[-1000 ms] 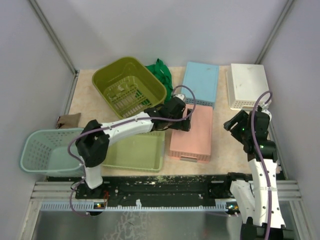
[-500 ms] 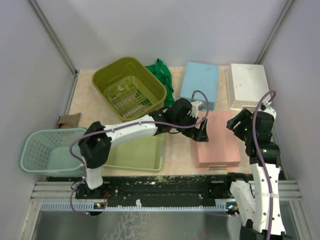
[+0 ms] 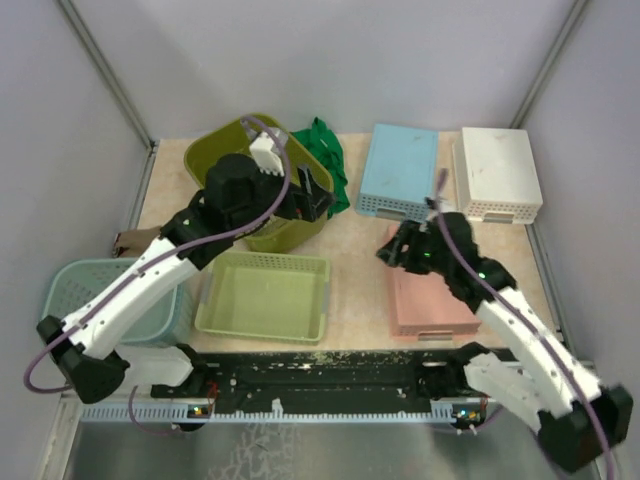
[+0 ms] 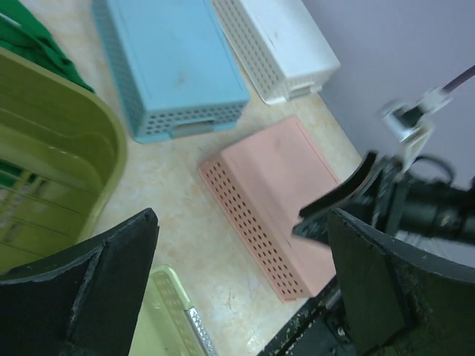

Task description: Turn the large container upside down

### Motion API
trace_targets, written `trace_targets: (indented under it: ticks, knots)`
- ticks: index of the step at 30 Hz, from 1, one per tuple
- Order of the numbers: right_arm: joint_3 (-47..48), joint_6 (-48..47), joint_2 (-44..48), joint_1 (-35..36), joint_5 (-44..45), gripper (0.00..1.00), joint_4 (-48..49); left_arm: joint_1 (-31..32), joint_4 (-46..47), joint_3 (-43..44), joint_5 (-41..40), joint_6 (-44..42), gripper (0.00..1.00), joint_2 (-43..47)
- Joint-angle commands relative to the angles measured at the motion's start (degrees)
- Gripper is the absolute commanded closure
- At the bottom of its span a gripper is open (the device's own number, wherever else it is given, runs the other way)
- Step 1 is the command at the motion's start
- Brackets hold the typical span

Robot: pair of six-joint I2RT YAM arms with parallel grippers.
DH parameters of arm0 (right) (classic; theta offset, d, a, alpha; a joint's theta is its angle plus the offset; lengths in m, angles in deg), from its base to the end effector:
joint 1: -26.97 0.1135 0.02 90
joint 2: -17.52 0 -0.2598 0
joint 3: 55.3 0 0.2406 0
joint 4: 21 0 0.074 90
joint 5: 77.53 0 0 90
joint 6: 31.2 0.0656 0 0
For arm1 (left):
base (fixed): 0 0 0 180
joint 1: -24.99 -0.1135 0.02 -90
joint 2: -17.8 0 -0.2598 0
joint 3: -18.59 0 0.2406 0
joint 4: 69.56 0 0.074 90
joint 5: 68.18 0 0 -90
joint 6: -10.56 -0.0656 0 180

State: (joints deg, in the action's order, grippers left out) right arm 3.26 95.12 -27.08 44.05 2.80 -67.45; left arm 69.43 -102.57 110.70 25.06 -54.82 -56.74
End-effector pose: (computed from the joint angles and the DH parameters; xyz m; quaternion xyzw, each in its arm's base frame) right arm 0.1741 0.0650 0.2795 0.1060 0.8681 0.2814 0.3950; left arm 0.2220 -0.2229 0.3994 0.1538 0.7806 -0.3617 0.4861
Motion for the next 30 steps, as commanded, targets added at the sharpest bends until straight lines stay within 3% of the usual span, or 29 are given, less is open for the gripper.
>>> trace_targets:
  ticks: [1,5,9,14,18,24,30]
  knots:
    - [3.04,2.93,-13.05,17.09,9.84,0.41,10.04,-1.47,-5.17,-2.1,-8.52,-0.56,0.01,3.25]
    - [1.4,8.26,-22.65,18.51,9.61,0.41,14.88,-3.89,-7.74,-2.49,-10.43,-0.36,0.01,4.68]
    - [1.72,10.7,-25.05,17.75,21.27,0.39,6.65,-5.49,-6.13,-4.38,-8.75,0.08,0.01,6.35]
    - [1.13,16.05,-22.03,9.94,33.87,0.39,-10.33,-5.65,-5.13,-4.99,-5.37,0.12,0.01,4.64]
    - [-1.46,18.67,-14.0,6.07,38.17,0.39,-12.98,-5.66,-2.78,-6.05,-1.67,0.71,0.01,3.12]
    - [-1.95,11.49,-7.53,6.24,28.74,0.41,-3.22,-5.63,-1.11,-6.07,0.79,0.87,0.0,1.59]
    - [-1.34,9.14,-12.19,10.44,23.17,0.41,1.57,-5.6,-0.78,-5.84,1.82,1.12,0.01,1.07]
